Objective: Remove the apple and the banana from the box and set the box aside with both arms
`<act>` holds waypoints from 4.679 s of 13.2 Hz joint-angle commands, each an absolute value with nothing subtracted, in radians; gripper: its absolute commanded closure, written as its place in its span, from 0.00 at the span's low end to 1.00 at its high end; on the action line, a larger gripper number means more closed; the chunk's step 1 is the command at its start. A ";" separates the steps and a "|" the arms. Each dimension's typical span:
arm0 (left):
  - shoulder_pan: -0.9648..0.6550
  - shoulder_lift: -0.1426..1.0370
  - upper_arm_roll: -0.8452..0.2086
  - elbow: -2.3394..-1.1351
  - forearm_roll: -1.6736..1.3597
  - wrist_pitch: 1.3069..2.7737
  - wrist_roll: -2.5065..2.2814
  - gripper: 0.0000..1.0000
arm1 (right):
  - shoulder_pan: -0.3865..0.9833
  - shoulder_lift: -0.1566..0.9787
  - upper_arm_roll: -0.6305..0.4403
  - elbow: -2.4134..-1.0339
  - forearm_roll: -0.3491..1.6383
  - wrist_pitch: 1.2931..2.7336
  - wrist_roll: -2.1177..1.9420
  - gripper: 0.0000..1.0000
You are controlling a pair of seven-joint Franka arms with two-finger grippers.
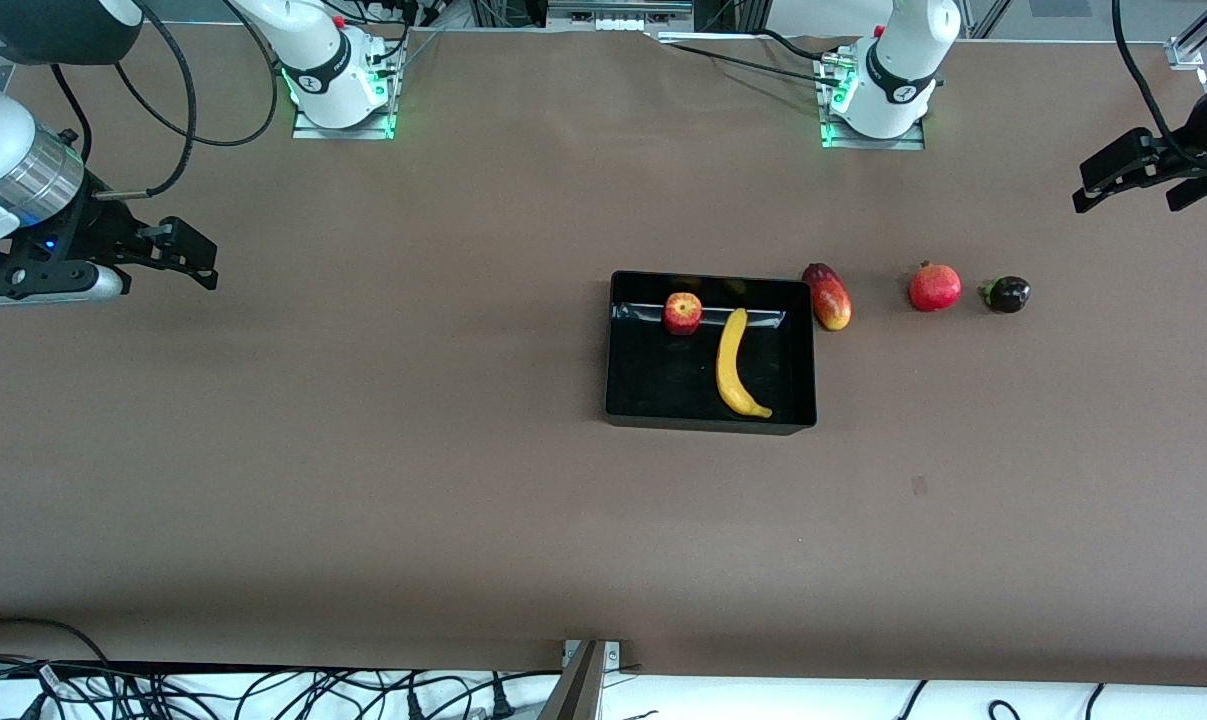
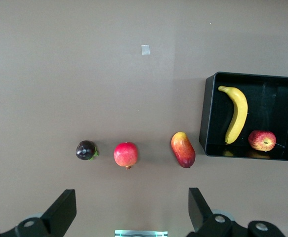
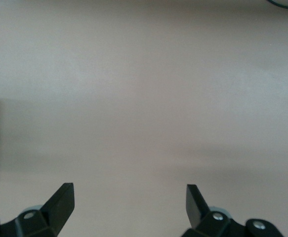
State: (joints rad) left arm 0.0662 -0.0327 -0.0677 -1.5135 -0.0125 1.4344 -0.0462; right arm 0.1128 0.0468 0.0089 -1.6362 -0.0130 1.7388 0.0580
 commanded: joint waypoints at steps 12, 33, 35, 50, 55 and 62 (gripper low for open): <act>0.080 -0.029 -0.078 -1.494 -0.029 1.422 -0.035 0.00 | 0.107 0.049 0.014 -1.618 0.002 1.733 0.058 0.00; -0.078 0.234 -0.179 -1.559 -0.041 1.750 -0.745 0.00 | 0.110 0.051 0.015 -1.618 0.000 1.735 0.060 0.00; -0.145 0.340 -0.176 -1.557 -0.048 1.837 -0.868 0.00 | 0.110 0.051 0.015 -1.618 0.000 1.735 0.060 0.00; -0.413 0.555 -0.235 -1.859 0.018 2.264 -0.940 0.00 | 0.110 0.051 0.014 -1.618 0.002 1.735 0.060 0.00; -0.413 0.558 -0.276 -1.900 0.020 2.333 -0.948 0.00 | 0.110 0.051 0.015 -1.618 0.000 1.735 0.060 0.00; -0.411 0.572 -0.278 -1.940 0.021 2.404 -0.954 0.00 | 0.114 0.049 0.020 -1.618 -0.002 1.735 0.060 0.00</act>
State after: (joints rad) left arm -0.4143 0.5744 -0.2748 -1.9163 0.0008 2.3629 -0.9461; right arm 0.1159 0.0468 0.0145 -1.6328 -0.0128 1.7401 0.0580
